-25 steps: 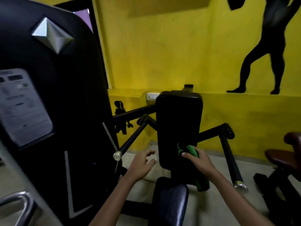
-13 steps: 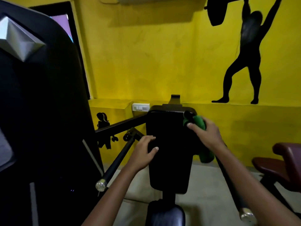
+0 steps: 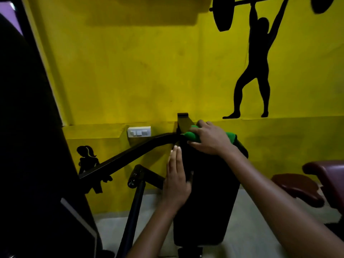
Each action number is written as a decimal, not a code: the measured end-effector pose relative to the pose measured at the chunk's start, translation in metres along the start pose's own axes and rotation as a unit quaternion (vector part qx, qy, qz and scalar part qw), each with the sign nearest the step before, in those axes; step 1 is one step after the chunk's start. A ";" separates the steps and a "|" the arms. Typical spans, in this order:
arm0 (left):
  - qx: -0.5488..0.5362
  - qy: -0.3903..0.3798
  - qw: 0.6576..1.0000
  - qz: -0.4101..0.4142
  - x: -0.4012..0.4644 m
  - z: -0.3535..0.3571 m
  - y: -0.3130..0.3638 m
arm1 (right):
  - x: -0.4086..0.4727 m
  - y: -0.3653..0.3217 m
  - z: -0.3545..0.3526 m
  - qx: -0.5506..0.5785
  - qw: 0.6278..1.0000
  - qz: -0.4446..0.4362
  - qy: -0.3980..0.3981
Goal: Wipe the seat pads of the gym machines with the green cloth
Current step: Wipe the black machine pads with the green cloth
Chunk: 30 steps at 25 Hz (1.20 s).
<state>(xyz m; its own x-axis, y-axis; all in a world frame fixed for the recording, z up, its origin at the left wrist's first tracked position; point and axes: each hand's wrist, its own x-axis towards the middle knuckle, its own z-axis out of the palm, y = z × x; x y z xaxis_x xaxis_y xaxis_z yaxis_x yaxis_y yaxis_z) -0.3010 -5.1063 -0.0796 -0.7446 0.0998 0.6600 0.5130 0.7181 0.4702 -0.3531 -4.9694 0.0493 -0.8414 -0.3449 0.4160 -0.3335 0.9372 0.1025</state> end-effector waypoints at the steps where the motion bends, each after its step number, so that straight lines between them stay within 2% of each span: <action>1: 0.009 0.024 1.000 0.007 0.000 0.006 -0.004 | 0.000 0.001 0.000 0.007 1.000 -0.018 0.001; 3: 0.024 0.047 0.998 0.030 0.001 0.013 -0.015 | -0.012 0.018 -0.001 0.024 0.999 -0.036 -0.002; 6: 0.044 0.053 0.996 0.058 0.006 0.014 -0.020 | -0.030 0.055 -0.008 0.060 0.998 0.010 -0.008; 8: 0.039 0.058 0.996 0.051 0.004 0.014 -0.017 | -0.023 0.052 -0.005 0.046 0.999 0.020 0.007; 11: 0.020 0.064 0.997 0.035 0.004 0.012 -0.014 | -0.005 0.019 0.005 0.017 0.997 -0.053 0.044; 14: 0.025 0.049 0.998 0.035 0.008 0.005 -0.013 | -0.015 0.033 0.004 0.030 0.993 -0.106 0.043; 15: 0.040 0.045 0.997 0.043 0.012 0.000 -0.012 | -0.022 0.048 0.004 0.052 0.993 -0.094 0.043; 17: 0.071 0.024 0.994 0.073 0.025 -0.009 -0.009 | -0.039 0.076 0.011 0.142 0.986 -0.017 0.080; 18: 0.095 0.009 0.990 0.099 0.034 -0.013 -0.007 | -0.045 0.087 0.017 0.209 0.970 0.047 0.112; 21: 0.221 -0.027 0.951 0.213 0.063 -0.006 0.008 | -0.054 0.107 0.036 0.399 0.874 0.225 0.163; 23: 0.282 -0.051 0.926 0.247 0.076 0.005 0.017 | -0.064 0.112 0.053 0.486 0.815 0.261 0.176; 26: 0.284 -0.042 0.928 0.238 0.082 0.016 0.022 | -0.085 0.113 0.074 0.584 0.734 0.285 0.197; 27: 0.276 -0.038 0.929 0.242 0.082 0.017 0.021 | -0.091 0.112 0.080 0.592 0.724 0.292 0.200; 28: 0.267 -0.039 0.930 0.249 0.082 0.015 0.021 | -0.093 0.110 0.085 0.576 0.733 0.293 0.213; 30: 0.238 -0.054 0.935 0.259 0.086 0.007 0.020 | -0.090 0.098 0.077 0.457 0.800 0.268 0.283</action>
<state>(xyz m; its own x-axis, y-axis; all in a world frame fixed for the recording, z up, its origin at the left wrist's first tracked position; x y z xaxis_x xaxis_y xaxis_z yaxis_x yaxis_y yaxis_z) -0.3577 -5.0784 -0.0169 -0.5009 0.5686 0.6525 0.5876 0.7770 -0.2260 -0.3428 -4.8503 -0.0481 -0.7271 0.4140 0.5477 -0.3785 0.4239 -0.8229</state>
